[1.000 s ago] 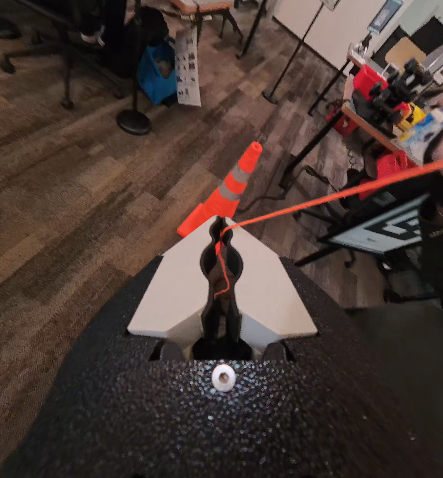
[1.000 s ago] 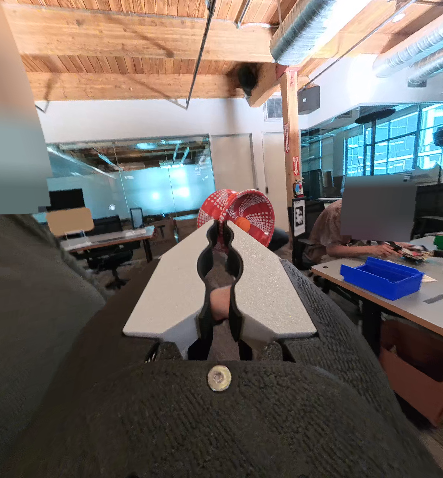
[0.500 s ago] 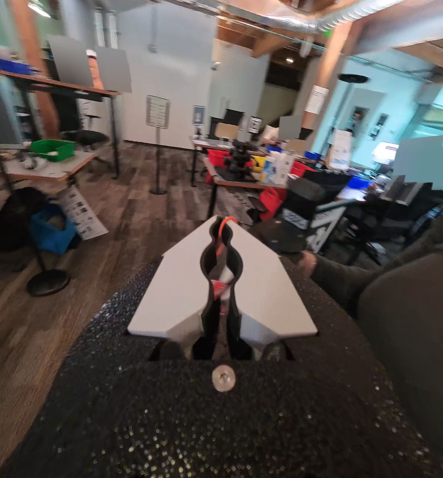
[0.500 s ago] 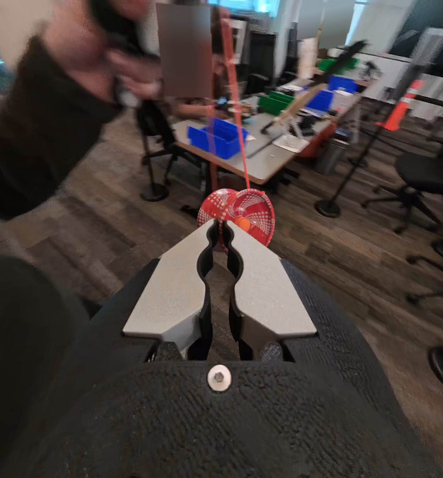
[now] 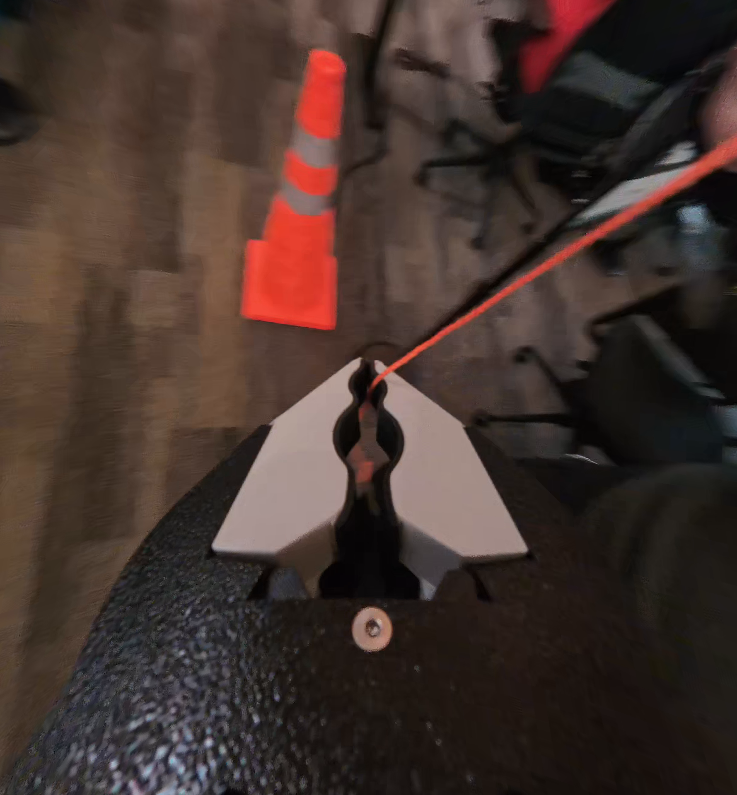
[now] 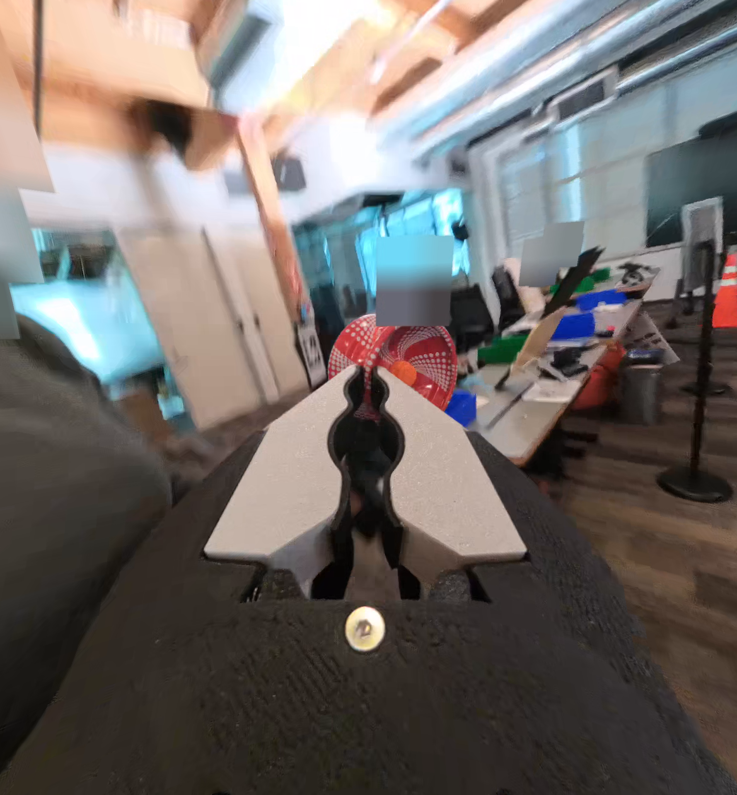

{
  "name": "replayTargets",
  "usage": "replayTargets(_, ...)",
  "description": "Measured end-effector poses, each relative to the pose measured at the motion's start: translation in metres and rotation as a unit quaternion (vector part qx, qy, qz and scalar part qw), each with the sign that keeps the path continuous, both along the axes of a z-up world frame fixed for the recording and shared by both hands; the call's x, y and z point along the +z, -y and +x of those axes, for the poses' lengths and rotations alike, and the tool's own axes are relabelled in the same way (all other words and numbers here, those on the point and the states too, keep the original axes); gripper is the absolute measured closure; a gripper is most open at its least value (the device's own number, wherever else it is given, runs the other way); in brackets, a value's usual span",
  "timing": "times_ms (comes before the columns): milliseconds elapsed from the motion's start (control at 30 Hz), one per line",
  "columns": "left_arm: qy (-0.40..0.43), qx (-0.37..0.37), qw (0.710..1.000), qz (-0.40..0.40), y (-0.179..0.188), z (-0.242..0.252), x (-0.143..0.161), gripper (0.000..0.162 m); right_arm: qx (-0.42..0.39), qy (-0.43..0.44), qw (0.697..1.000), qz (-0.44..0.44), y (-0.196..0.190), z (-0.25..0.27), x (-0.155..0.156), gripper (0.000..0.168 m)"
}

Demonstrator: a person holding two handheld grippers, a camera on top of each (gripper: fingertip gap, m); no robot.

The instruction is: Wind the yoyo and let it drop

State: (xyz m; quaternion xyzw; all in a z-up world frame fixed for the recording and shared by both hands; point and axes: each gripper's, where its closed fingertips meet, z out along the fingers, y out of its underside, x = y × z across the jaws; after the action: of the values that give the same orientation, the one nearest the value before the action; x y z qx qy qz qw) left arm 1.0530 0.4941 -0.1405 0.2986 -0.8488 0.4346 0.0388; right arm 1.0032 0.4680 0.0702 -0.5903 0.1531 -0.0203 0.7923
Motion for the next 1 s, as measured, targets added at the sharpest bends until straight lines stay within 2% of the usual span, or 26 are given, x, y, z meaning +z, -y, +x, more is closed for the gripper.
replayTargets(67,0.053,0.043,0.998,-0.013,-0.014,0.022,0.029,0.162,0.038,0.055,0.990,-0.127,-0.016,-0.030,-0.029,0.167)
replayTargets(167,0.109,0.057,0.986,-0.117,-0.024,0.023,0.103,0.162,0.046,0.045,0.954,-0.293,-0.020,-0.044,-0.091,0.167)
replayTargets(233,0.119,-0.002,0.966,-0.228,-0.016,-0.010,0.162,0.162,-0.032,0.021,0.933,-0.359,-0.008,-0.021,-0.121,0.167)
replayTargets(267,0.112,-0.048,0.956,-0.268,-0.012,-0.035,0.183,0.162,-0.082,0.012,0.923,-0.376,0.000,-0.007,-0.129,0.166)
replayTargets(300,0.103,-0.087,0.953,-0.273,-0.007,-0.057,0.189,0.162,-0.139,0.008,0.921,-0.364,0.009,0.008,-0.126,0.167)
replayTargets(367,0.088,-0.157,0.956,-0.230,0.005,-0.095,0.171,0.162,-0.203,-0.025,0.941,-0.271,0.017,0.024,-0.099,0.167)
replayTargets(400,0.054,-0.195,0.956,-0.211,0.010,-0.115,0.154,0.162,-0.218,-0.043,0.952,-0.210,0.020,0.027,-0.082,0.167)
replayTargets(467,-0.029,-0.229,0.958,-0.170,0.017,-0.138,0.113,0.162,-0.173,-0.051,0.978,-0.101,0.013,0.015,-0.047,0.167)
replayTargets(533,-0.064,-0.185,0.974,-0.114,0.018,-0.126,0.069,0.162,-0.084,-0.031,0.996,-0.028,0.000,-0.013,-0.018,0.167)
replayTargets(600,-0.048,-0.097,0.991,-0.080,0.009,-0.091,0.046,0.162,0.028,0.008,1.000,-0.005,-0.013,-0.054,-0.001,0.167)
replayTargets(667,-0.012,-0.005,0.995,-0.099,-0.005,-0.054,0.056,0.162,0.112,0.031,0.993,-0.036,-0.022,-0.086,-0.005,0.167)
replayTargets(733,0.049,0.065,0.988,-0.133,-0.024,-0.032,0.092,0.162,0.155,0.042,0.980,-0.121,-0.027,-0.105,-0.030,0.167)
replayTargets(800,0.130,0.084,0.976,-0.152,-0.037,-0.034,0.138,0.162,0.118,0.041,0.966,-0.228,-0.026,-0.096,-0.068,0.167)
replayTargets(867,0.161,0.042,0.968,-0.186,-0.029,-0.063,0.177,0.162,0.013,0.026,0.953,-0.302,-0.016,-0.062,-0.098,0.167)
replayTargets(900,0.146,0.003,0.967,-0.208,-0.020,-0.085,0.189,0.162,-0.055,0.015,0.952,-0.300,-0.009,-0.041,-0.102,0.167)
replayTargets(933,0.114,-0.040,0.969,-0.214,-0.010,-0.108,0.190,0.162,-0.086,-0.001,0.958,-0.275,-0.004,-0.031,-0.100,0.167)
replayTargets(1000,0.049,-0.113,0.974,-0.191,0.009,-0.145,0.169,0.162,-0.121,-0.057,0.978,-0.158,0.004,-0.020,-0.077,0.167)
